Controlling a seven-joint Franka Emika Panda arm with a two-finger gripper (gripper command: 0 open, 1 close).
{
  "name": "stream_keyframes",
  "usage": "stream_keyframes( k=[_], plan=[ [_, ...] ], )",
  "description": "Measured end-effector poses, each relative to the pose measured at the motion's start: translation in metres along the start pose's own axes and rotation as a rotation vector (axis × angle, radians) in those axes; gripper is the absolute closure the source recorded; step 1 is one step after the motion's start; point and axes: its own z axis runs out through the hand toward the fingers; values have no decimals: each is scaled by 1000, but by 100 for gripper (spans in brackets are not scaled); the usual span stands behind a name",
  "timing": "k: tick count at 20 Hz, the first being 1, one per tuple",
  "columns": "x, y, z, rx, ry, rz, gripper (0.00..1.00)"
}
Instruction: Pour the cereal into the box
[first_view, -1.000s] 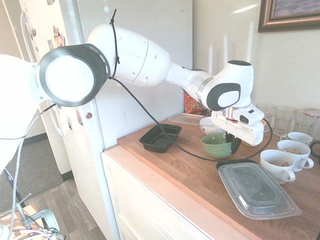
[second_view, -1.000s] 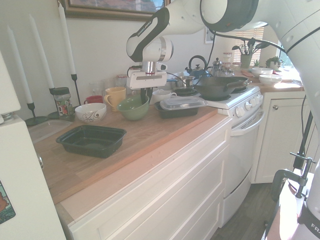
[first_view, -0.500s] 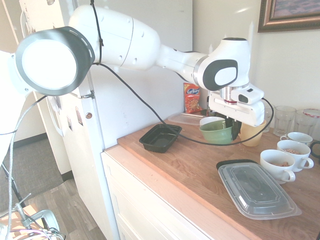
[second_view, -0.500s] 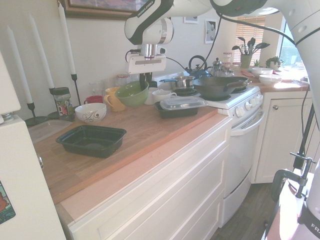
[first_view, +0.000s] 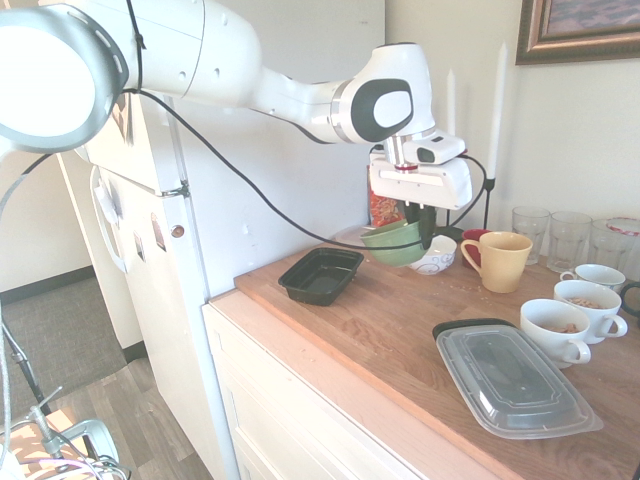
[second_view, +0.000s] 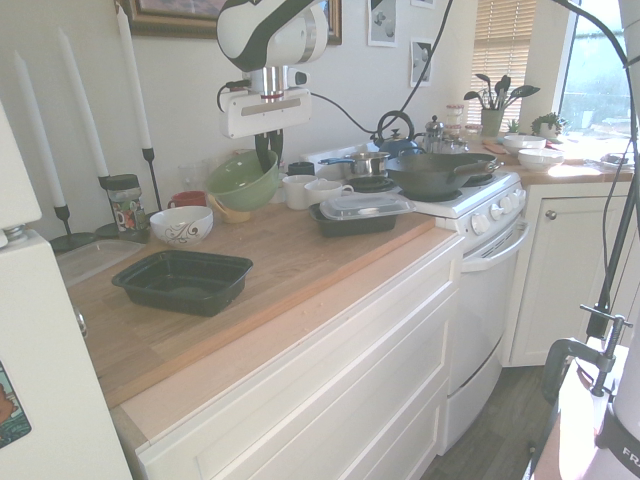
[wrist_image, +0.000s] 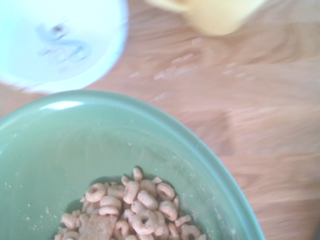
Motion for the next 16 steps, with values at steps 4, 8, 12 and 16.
stream_keyframes(
  k=[4,8,12,16],
  plan=[
    [-51,-42,-6,-51,79,-64,100],
    [-89,-70,-11,-115,176,-137,100],
    [-113,-84,-16,-211,315,-233,100],
    [-135,-94,-12,-260,413,-306,100]
  ],
)
